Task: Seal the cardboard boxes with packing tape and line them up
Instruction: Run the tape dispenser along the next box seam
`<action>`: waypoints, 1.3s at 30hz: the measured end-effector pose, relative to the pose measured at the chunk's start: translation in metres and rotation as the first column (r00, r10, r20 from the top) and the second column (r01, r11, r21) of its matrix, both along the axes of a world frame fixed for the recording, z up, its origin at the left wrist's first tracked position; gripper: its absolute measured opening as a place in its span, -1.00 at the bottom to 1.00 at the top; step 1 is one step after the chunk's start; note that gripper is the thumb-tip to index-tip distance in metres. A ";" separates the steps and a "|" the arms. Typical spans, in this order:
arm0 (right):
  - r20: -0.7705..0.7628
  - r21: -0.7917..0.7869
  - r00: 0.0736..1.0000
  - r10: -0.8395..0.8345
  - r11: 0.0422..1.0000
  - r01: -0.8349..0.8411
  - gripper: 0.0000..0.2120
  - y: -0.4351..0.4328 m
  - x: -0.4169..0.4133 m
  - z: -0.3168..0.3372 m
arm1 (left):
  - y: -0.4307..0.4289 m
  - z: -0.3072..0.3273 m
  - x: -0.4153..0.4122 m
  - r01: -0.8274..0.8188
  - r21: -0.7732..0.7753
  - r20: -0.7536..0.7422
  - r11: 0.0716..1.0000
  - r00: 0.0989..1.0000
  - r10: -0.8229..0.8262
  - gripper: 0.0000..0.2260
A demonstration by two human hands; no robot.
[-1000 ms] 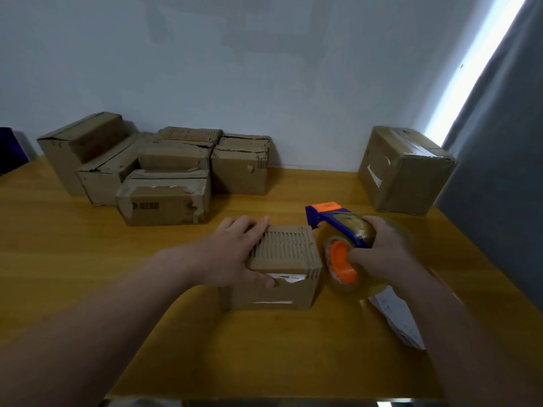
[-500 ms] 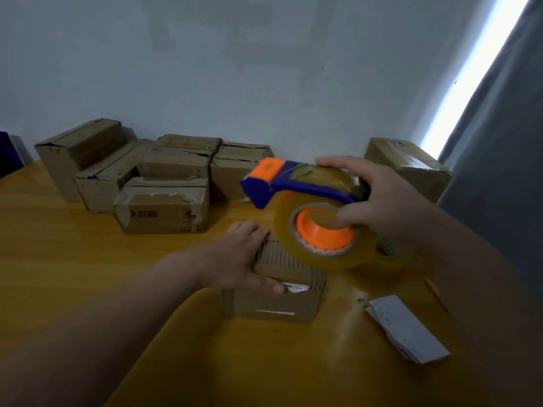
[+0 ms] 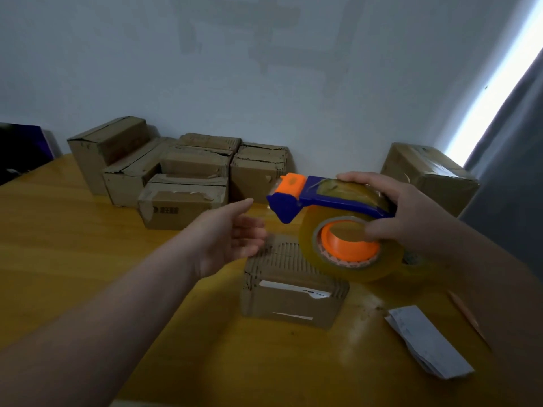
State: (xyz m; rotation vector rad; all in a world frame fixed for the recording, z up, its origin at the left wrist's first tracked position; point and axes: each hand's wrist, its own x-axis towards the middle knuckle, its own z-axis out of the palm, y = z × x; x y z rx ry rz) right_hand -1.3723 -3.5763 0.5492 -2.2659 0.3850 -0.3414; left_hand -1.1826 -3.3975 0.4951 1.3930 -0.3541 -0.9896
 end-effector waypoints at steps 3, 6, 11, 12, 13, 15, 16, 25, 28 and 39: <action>-0.008 -0.031 1.000 0.023 0.999 -0.023 -0.32 0.003 0.001 0.002 | 0.000 0.008 -0.006 0.076 -0.022 -0.134 0.997 0.988 -0.078 -0.74; -0.009 -0.066 0.999 0.045 0.997 -0.045 -0.33 0.006 0.003 0.005 | -0.003 0.010 -0.009 0.006 -0.016 -0.084 1.000 0.996 -0.007 -0.89; -0.110 -0.111 0.990 0.091 0.988 -0.103 -0.33 0.011 0.011 0.016 | 0.002 0.006 -0.004 -0.059 0.040 0.057 0.997 0.997 0.056 -0.90; -0.126 -0.124 0.987 0.100 0.986 -0.115 -0.35 0.011 0.012 0.019 | 0.004 0.005 -0.003 -0.067 0.053 0.083 0.996 0.995 0.062 -0.90; -0.144 -0.140 0.984 0.109 0.982 -0.129 -0.37 0.011 0.013 0.023 | 0.007 0.002 -0.002 -0.075 0.064 0.106 0.995 0.992 0.068 -0.91; -0.189 -0.154 0.976 0.111 0.978 -0.141 -0.40 0.010 0.013 0.030 | 0.015 -0.005 0.003 -0.105 0.088 0.145 0.991 0.985 0.092 -0.91; -0.211 -0.160 0.972 0.102 0.977 -0.137 -0.41 0.009 0.011 0.032 | 0.019 -0.008 0.005 -0.122 0.101 0.160 0.987 0.981 0.105 -0.91; -0.298 -0.171 0.950 0.089 0.975 -0.145 -0.44 0.012 0.011 0.033 | 0.017 -0.041 -0.005 -0.245 0.105 0.098 0.964 0.967 0.235 -0.84; -0.299 -0.193 0.949 0.098 0.968 -0.160 -0.47 0.014 0.018 0.033 | 0.016 -0.049 -0.008 -0.301 0.098 0.151 0.949 0.947 0.285 -0.84; -0.197 -0.127 0.977 0.084 0.986 -0.110 -0.51 0.015 0.024 0.023 | 0.004 -0.072 -0.018 -0.303 0.203 0.530 0.931 0.833 0.156 -0.76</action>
